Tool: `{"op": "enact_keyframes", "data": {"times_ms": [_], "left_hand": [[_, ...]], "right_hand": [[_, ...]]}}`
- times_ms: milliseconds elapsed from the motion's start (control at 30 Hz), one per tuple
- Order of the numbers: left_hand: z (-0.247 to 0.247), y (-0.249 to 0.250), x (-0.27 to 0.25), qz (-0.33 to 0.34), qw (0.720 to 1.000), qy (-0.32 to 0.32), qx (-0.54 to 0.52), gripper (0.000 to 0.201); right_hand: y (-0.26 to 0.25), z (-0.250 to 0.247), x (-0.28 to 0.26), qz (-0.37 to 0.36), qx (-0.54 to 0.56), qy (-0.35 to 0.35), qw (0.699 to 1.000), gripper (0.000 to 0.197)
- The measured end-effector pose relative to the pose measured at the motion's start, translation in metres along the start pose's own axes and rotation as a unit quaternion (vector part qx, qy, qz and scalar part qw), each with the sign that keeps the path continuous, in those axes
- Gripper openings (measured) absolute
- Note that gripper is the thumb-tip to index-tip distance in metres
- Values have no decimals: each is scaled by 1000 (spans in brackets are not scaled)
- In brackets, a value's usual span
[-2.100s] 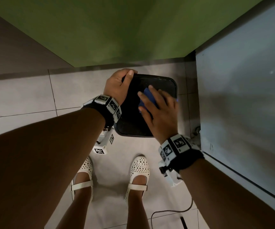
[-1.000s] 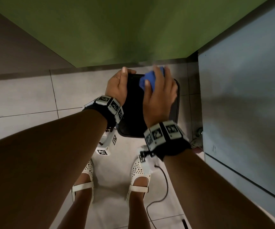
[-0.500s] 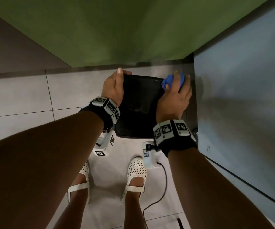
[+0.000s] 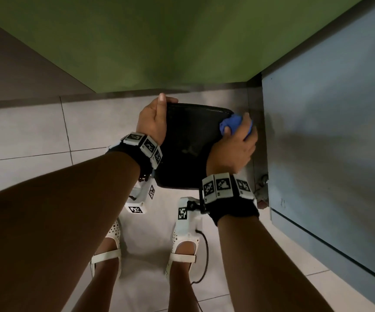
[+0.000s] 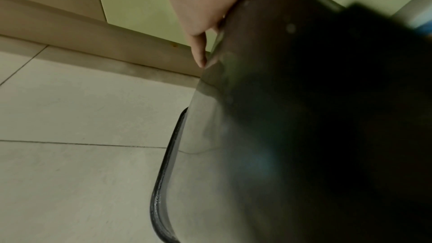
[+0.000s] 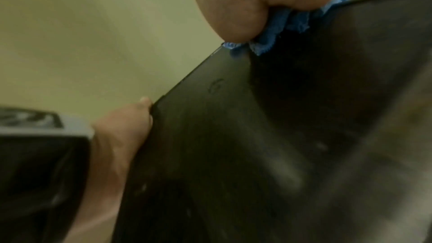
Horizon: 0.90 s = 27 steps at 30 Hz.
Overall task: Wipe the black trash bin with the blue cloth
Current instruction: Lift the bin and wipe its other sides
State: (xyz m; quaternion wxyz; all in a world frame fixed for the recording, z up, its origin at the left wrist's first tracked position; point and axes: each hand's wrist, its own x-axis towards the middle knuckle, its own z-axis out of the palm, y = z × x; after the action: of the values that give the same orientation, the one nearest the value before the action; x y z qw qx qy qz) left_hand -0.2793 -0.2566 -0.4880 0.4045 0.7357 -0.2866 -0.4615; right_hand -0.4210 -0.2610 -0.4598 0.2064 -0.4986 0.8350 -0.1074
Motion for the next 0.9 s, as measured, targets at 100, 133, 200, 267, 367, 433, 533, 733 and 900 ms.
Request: {"op": "enact_keyframes", "data": {"times_ms": [100, 133, 200, 267, 367, 433, 533, 733, 900], "left_hand": [[2, 3, -6, -23, 999, 21, -24, 42], [3, 3, -12, -33, 998, 36, -31, 40], [2, -1, -25, -45, 997, 60, -2, 36], [-7, -7, -43, -68, 995, 40, 62, 35], [-17, -9, -45, -62, 989, -41, 131, 35], [-9, -2, -29, -13, 990, -94, 106, 52], [7, 3, -14, 18, 987, -118, 109, 75], [6, 7, -17, -20, 993, -99, 59, 48], [7, 5, -15, -30, 991, -98, 90, 46]], "right_hand": [[-4, -6, 13, -21, -5, -48, 999, 49], [-5, -10, 20, -59, -11, -65, 996, 48], [-9, -18, 34, -161, -9, -109, 981, 43], [-19, -26, 44, -256, -20, -185, 949, 49], [-32, -23, 51, -349, -40, -257, 900, 38], [-34, -17, 53, -372, -48, -265, 888, 40], [-37, -14, 50, -359, -78, -255, 895, 45], [-28, -12, 39, -323, -103, -190, 921, 46], [22, -27, 36, -248, -63, -107, 961, 44]]}}
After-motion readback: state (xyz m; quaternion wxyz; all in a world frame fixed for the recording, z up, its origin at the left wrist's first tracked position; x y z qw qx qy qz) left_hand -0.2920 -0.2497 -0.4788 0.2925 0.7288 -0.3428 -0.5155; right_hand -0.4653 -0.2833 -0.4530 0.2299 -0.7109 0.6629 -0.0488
